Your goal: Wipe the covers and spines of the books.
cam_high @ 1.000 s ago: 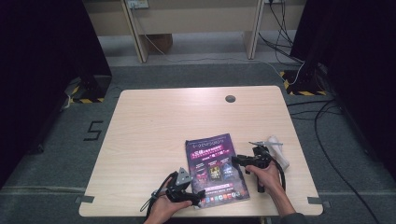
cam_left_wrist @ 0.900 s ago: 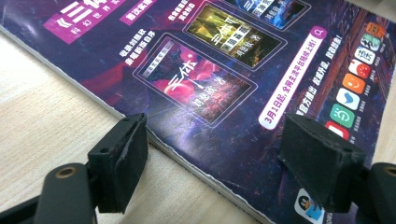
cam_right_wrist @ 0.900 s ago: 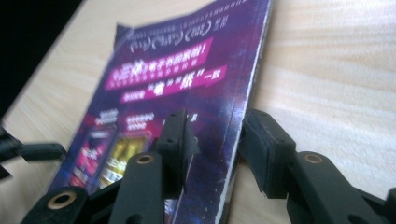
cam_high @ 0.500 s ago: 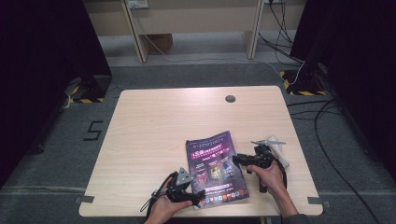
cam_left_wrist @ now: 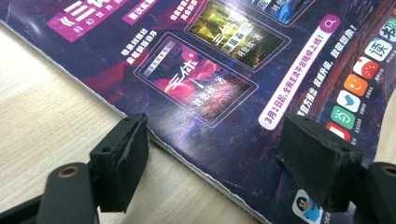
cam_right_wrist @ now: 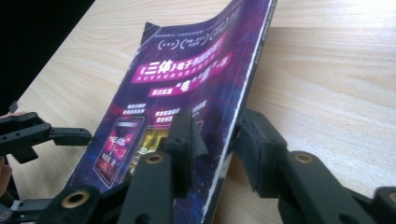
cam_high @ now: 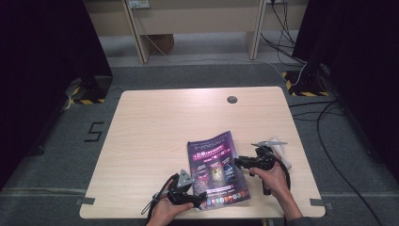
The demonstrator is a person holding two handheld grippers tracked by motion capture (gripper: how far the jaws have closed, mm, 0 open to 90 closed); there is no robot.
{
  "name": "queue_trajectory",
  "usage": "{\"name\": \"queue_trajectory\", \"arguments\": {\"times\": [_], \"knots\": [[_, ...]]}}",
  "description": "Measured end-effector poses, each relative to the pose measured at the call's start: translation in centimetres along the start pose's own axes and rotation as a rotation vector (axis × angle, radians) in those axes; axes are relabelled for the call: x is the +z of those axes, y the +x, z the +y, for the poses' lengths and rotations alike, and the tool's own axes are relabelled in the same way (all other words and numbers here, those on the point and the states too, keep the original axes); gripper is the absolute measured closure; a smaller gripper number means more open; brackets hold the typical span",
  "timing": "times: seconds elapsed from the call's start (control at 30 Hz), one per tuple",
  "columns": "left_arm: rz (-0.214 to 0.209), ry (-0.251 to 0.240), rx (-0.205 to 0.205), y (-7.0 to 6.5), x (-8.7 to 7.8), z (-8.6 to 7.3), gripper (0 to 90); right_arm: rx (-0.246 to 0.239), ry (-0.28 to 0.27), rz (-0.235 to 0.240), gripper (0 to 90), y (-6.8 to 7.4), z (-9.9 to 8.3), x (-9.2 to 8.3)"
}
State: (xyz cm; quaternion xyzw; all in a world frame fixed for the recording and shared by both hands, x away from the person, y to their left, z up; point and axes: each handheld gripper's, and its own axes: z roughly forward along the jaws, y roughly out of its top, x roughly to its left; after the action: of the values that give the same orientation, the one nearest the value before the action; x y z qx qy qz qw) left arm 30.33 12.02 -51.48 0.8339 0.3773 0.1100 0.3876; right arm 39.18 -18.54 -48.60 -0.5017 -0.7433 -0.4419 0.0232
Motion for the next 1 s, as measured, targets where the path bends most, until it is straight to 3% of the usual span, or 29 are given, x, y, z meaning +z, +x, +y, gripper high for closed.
{"name": "queue_trajectory", "arguments": {"times": [0.27, 0.43, 0.63, 0.8, 1.0], "knots": [[-0.001, -0.002, -0.002, 0.0, 0.0, 0.0, 23.8, 0.021, 0.001, 0.037, 64.9, 0.0, 0.0, -0.2], [0.004, -0.004, -0.007, 0.0, -0.1, -0.1, 23.8, 0.003, 0.050, 0.073, 68.5, 0.7, -0.4, 0.2], [0.007, -0.006, -0.005, 0.0, -0.1, -0.2, 23.9, -0.087, 0.062, 0.016, 69.6, 1.7, 0.4, 0.1], [0.009, -0.007, -0.005, 0.0, -0.1, -0.2, 24.0, -0.085, 0.074, 0.003, 66.5, 1.8, 0.3, 0.5], [0.011, -0.015, -0.012, -0.1, -0.1, -0.3, 23.8, -0.132, 0.091, 0.013, 70.1, 2.3, 0.5, 1.1]]}}
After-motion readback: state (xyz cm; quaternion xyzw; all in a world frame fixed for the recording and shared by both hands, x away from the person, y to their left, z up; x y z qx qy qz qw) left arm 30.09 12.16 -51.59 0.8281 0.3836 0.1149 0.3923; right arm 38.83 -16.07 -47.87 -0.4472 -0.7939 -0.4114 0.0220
